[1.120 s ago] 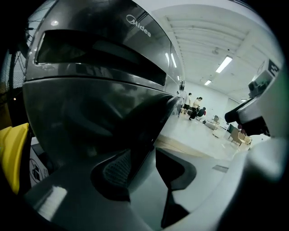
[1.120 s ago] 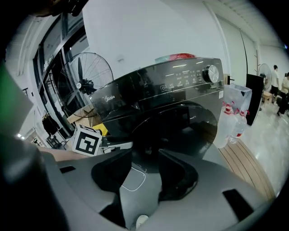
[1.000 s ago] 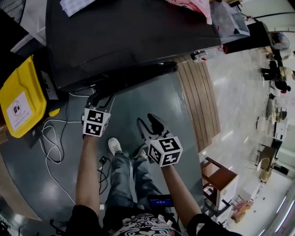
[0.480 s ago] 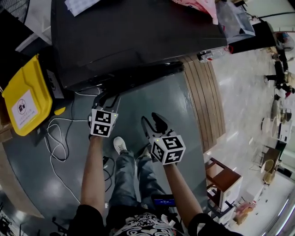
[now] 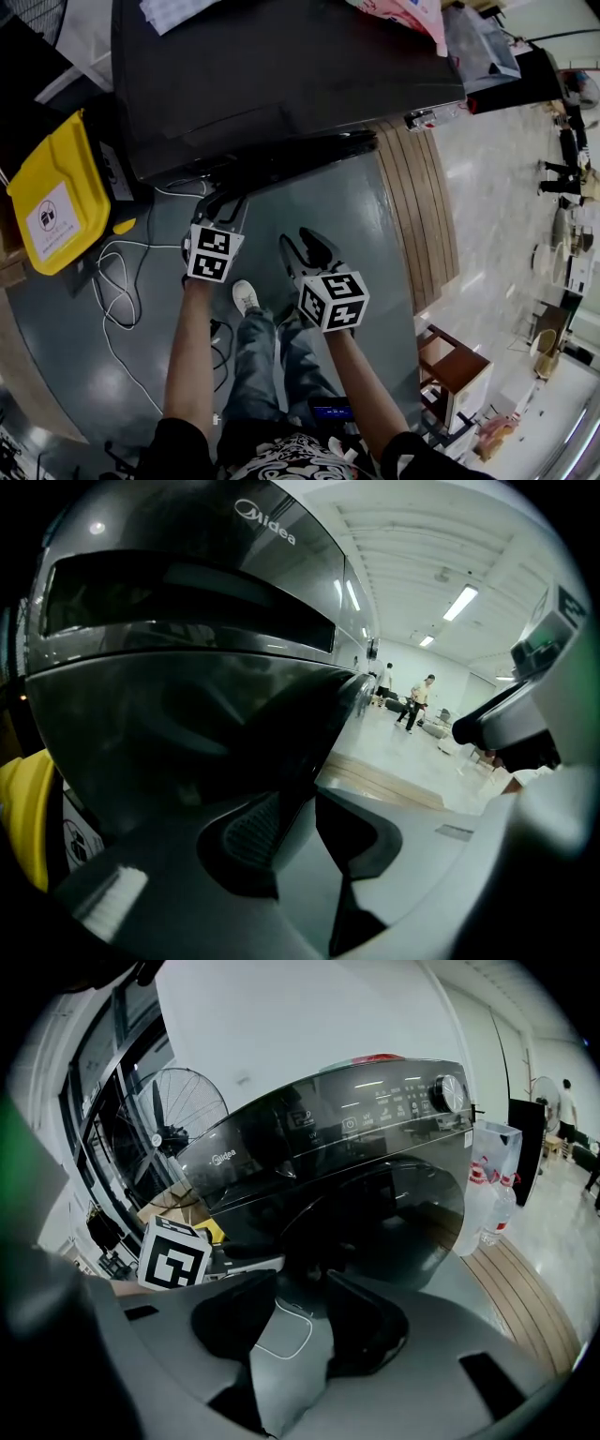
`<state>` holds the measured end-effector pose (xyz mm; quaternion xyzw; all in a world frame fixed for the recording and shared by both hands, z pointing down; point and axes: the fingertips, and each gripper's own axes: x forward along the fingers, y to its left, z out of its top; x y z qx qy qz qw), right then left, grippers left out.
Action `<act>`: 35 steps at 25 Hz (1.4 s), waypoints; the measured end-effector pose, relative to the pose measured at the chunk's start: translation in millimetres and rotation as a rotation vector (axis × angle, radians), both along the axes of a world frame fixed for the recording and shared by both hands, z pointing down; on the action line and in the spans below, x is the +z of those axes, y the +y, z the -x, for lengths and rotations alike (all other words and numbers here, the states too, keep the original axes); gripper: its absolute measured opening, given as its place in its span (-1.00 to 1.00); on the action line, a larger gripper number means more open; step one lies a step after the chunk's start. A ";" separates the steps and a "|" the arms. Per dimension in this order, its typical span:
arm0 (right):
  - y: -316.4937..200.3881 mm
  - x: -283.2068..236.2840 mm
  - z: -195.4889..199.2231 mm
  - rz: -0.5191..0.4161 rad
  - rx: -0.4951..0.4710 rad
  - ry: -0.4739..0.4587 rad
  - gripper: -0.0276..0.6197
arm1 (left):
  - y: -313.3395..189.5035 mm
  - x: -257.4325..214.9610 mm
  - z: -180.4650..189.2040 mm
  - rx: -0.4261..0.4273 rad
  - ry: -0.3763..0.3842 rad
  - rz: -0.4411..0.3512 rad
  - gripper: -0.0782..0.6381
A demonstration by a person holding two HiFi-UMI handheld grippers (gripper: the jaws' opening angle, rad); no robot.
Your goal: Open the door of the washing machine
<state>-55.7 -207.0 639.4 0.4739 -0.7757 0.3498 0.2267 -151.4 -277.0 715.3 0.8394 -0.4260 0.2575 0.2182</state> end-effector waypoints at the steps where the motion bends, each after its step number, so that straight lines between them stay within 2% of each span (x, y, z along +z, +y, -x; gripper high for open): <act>1: -0.6 0.2 1.7 0.002 0.001 -0.001 -0.39 | 4.2 0.4 -1.9 0.026 0.003 0.008 -0.46; 5: 0.6 1.6 9.3 0.023 0.019 -0.014 -0.39 | 40.7 2.6 -21.0 0.177 -0.003 0.032 -0.54; 11: 0.4 12.1 5.4 0.052 0.092 0.020 -0.40 | 85.1 3.7 -53.2 0.185 0.066 0.063 -0.53; 14: 6.5 15.6 1.2 0.061 0.115 0.038 -0.28 | 102.4 3.8 -65.5 0.203 0.082 0.075 -0.53; 17: 8.9 19.1 -12.0 0.067 0.159 0.077 -0.24 | 118.2 4.2 -79.8 0.240 0.086 0.084 -0.54; 21: 14.4 23.1 -33.6 0.069 0.239 0.159 -0.33 | 138.8 4.8 -97.2 0.291 0.086 0.090 -0.55; 26: 35.6 23.3 -53.2 0.065 0.236 0.206 -0.37 | 163.8 5.0 -122.4 0.383 0.084 0.100 -0.56; 29: 46.4 22.7 -64.8 0.061 0.216 0.213 -0.40 | 175.3 4.1 -133.6 0.380 0.123 0.126 -0.55; 33: 57.2 22.4 -77.5 0.046 0.177 0.234 -0.41 | 184.4 5.9 -135.4 0.324 0.177 0.162 -0.31; 35: 61.6 22.5 -84.3 0.042 0.154 0.245 -0.42 | 186.6 2.8 -134.8 0.306 0.188 0.160 -0.30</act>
